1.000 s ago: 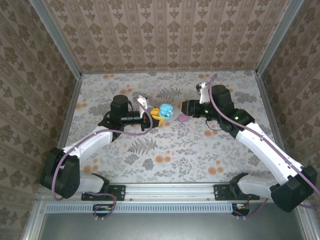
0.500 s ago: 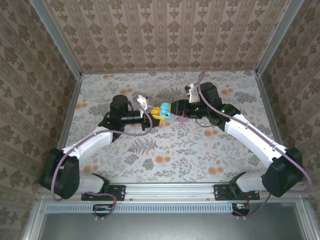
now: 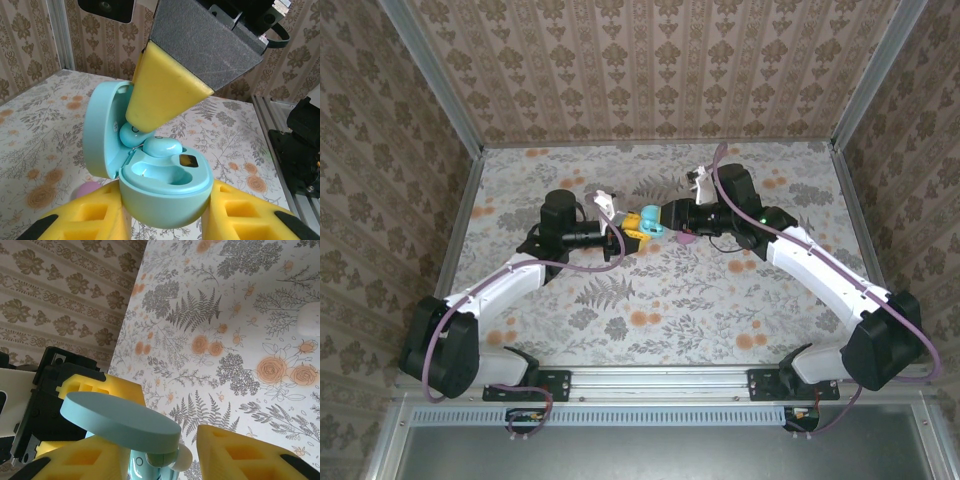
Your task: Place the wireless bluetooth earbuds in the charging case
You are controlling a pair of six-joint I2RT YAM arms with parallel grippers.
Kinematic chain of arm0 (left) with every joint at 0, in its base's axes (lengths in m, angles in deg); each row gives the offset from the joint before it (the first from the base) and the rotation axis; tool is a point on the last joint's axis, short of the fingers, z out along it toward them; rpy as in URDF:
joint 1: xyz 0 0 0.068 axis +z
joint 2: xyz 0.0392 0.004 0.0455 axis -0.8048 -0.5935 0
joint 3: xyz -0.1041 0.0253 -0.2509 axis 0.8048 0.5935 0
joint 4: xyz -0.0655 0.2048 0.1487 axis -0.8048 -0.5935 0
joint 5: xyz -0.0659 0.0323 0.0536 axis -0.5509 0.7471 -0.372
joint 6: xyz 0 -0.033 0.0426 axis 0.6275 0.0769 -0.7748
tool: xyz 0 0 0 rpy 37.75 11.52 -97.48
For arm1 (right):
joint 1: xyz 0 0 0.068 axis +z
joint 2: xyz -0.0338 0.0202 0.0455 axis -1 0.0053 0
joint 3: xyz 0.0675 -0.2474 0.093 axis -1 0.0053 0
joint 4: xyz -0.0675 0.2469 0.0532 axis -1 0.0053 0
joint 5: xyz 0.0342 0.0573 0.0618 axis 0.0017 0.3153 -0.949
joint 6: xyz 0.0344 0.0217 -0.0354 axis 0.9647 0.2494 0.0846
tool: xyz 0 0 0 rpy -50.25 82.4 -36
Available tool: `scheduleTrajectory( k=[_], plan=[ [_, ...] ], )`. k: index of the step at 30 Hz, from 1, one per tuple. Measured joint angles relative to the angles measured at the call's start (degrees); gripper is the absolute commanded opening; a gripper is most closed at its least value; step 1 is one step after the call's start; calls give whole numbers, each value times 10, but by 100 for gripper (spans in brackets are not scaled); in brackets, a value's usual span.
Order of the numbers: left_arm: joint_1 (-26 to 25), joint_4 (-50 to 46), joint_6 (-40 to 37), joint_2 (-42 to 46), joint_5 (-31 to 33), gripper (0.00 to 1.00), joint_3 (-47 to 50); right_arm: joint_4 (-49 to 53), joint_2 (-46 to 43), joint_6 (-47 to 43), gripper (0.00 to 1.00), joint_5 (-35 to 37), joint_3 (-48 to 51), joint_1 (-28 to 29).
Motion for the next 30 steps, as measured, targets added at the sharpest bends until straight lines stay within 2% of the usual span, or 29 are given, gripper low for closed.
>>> scheduleTrajectory(
  k=[6, 9, 12, 14, 22, 30],
  plan=[
    [0, 0, 2, 0, 0, 35, 0, -1, 0, 5, 31, -1, 0, 0],
    [0, 0, 2, 1, 1, 35, 0, -1, 0, 7, 36, -1, 0, 0],
    [0, 0, 3, 4, 1, 35, 0, -1, 0, 13, 36, -7, 0, 0],
    [0, 0, 4, 5, 1, 35, 0, -1, 0, 15, 34, -9, 0, 0],
    [0, 0, 4, 8, 1, 35, 0, -9, 4, 23, 34, -9, 0, 0],
    [0, 0, 6, 10, 5, 35, 0, -21, 5, 42, 27, -9, 0, 2]
  ],
)
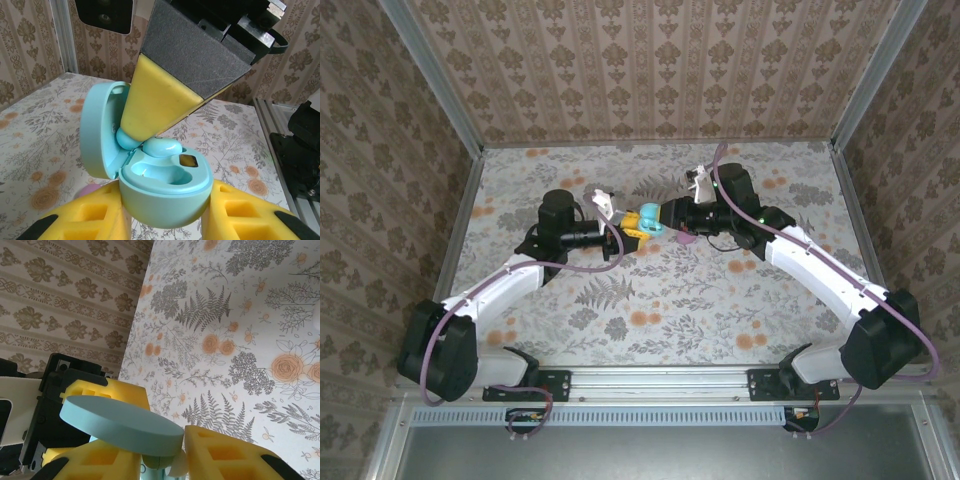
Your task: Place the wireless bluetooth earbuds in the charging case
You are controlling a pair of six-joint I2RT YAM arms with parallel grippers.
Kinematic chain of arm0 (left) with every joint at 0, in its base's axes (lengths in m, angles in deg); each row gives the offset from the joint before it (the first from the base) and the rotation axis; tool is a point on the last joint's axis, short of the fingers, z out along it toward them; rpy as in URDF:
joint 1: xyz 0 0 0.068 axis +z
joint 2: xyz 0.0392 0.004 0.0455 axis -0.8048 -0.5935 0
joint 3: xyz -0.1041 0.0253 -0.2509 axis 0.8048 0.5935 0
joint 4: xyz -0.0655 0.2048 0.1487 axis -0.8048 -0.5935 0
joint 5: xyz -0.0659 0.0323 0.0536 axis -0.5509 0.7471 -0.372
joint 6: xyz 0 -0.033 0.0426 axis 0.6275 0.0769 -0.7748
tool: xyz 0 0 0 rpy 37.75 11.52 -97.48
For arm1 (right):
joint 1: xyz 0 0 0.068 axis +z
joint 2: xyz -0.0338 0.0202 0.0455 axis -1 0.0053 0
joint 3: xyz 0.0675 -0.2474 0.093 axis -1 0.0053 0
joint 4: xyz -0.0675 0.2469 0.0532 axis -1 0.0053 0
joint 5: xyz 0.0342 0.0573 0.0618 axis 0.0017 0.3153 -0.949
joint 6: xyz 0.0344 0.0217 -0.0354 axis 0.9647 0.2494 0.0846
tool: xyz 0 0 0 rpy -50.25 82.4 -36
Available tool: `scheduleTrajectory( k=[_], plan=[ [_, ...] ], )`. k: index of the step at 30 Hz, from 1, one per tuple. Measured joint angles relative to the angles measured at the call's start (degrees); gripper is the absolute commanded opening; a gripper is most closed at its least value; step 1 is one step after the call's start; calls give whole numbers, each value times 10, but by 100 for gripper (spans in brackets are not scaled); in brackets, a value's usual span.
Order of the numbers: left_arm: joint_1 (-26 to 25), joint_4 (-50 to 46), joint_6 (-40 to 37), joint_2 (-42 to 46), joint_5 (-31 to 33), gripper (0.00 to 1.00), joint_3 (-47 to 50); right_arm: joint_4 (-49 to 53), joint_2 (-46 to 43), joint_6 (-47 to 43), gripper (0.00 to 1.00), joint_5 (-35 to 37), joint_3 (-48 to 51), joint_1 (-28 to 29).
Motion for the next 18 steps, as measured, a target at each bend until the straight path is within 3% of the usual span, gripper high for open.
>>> scheduleTrajectory(
  k=[18],
  plan=[
    [-1, 5, 5, 0, 28, 35, 0, -5, -24, 8, 24, 13, 10, 1]
  ],
)
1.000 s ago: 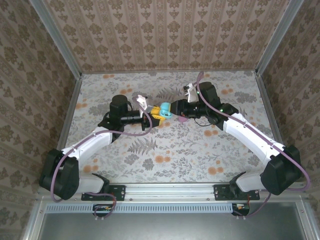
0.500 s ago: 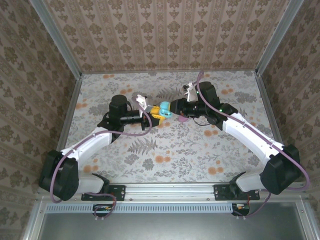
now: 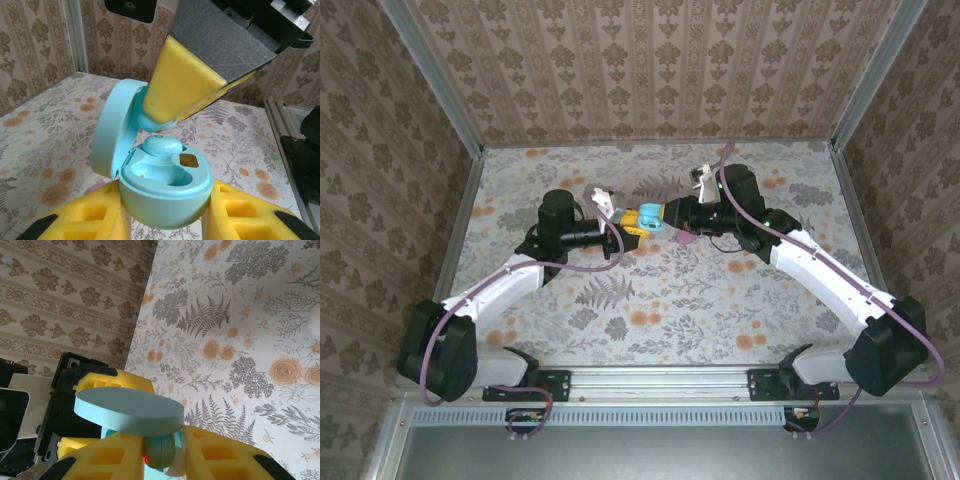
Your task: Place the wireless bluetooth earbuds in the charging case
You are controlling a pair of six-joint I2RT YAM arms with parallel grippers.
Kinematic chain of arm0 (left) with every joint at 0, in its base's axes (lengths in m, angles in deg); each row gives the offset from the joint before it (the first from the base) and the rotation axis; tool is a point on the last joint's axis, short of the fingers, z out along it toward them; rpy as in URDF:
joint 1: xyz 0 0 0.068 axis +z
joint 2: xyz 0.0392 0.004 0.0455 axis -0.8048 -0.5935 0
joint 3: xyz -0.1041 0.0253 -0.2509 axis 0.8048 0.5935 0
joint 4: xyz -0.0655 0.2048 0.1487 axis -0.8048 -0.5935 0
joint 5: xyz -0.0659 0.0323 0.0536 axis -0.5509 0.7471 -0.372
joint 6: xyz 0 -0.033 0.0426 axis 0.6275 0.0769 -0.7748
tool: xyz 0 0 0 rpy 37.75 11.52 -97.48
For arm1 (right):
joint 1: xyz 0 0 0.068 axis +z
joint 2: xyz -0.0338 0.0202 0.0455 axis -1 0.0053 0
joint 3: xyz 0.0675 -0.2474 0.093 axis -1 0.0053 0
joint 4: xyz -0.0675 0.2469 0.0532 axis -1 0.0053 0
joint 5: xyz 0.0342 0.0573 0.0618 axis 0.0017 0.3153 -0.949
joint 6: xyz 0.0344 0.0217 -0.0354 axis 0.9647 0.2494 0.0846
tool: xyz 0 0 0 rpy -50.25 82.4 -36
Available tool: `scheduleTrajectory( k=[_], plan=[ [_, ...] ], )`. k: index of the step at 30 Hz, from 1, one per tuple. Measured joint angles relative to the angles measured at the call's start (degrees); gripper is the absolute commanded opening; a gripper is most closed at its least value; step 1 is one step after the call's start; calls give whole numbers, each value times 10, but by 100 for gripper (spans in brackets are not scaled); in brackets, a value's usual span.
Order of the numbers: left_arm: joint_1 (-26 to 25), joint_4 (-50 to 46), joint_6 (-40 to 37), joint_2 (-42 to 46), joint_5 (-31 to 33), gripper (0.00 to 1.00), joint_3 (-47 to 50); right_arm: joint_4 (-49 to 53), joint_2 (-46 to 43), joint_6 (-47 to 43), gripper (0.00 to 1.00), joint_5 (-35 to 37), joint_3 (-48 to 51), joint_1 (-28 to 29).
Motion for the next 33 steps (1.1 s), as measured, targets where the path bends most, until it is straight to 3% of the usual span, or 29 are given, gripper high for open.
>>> scheduleTrajectory(
  k=[33],
  plan=[
    [-49, 137, 3, 12, 154, 35, 56, -35, 10, 82, 28, 28, -21, 47]
  ],
)
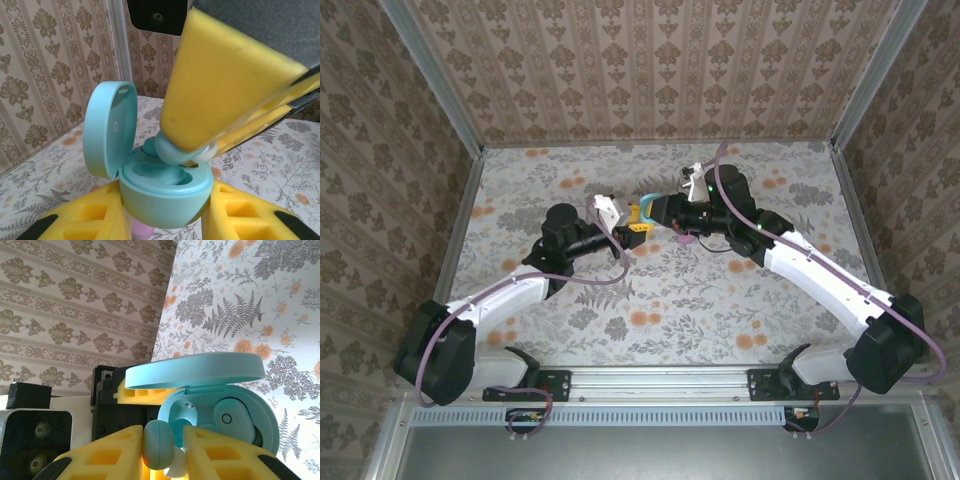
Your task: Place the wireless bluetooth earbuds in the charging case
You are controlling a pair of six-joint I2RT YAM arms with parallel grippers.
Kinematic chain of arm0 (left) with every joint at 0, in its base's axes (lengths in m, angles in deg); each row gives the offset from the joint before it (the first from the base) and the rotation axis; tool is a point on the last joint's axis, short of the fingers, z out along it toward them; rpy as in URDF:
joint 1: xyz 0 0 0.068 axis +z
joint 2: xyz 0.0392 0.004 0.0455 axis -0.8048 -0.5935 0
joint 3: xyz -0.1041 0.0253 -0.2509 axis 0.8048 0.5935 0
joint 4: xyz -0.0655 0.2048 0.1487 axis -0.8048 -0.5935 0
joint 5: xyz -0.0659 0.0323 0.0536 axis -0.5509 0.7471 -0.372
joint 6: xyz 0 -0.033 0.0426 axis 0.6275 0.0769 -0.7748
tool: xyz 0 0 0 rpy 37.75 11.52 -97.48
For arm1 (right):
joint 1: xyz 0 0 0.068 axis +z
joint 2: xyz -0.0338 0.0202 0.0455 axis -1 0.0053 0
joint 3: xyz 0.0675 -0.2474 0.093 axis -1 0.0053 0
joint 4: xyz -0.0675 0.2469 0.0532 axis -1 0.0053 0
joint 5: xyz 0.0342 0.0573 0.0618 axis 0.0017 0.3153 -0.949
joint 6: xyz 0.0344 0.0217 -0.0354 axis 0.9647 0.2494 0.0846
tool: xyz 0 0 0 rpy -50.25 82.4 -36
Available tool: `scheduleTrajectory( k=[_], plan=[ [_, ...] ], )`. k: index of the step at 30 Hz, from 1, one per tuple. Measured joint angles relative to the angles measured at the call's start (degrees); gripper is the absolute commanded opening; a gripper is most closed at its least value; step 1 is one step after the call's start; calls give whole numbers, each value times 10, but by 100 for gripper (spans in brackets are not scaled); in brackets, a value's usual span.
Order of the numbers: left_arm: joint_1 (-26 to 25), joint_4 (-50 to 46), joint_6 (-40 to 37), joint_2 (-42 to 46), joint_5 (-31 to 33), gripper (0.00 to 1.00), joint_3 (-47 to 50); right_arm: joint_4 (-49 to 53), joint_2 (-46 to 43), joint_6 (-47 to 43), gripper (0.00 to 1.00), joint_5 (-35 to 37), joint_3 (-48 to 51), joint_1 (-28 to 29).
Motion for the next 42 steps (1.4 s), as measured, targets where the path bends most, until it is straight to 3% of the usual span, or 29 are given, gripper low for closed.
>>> scheduleTrajectory(
  k=[15, 26, 37, 39, 42],
  plan=[
    [-15, 11, -18, 8, 41, 35, 12, 19, 24, 32, 29, 11, -33, 11],
    [-28, 28, -26, 9, 93, 35, 28, 37, 27, 82, 31, 60, -36, 25],
    [-37, 38, -31, 9, 117, 35, 28, 63, 31, 98, 38, 100, -57, 35],
    [-38, 40, -31, 9, 116, 34, 28, 77, 32, 97, 29, 107, -68, 36],
    [-38, 47, -31, 9, 115, 34, 28, 90, 32, 95, 36, 111, -75, 37]
  ],
)
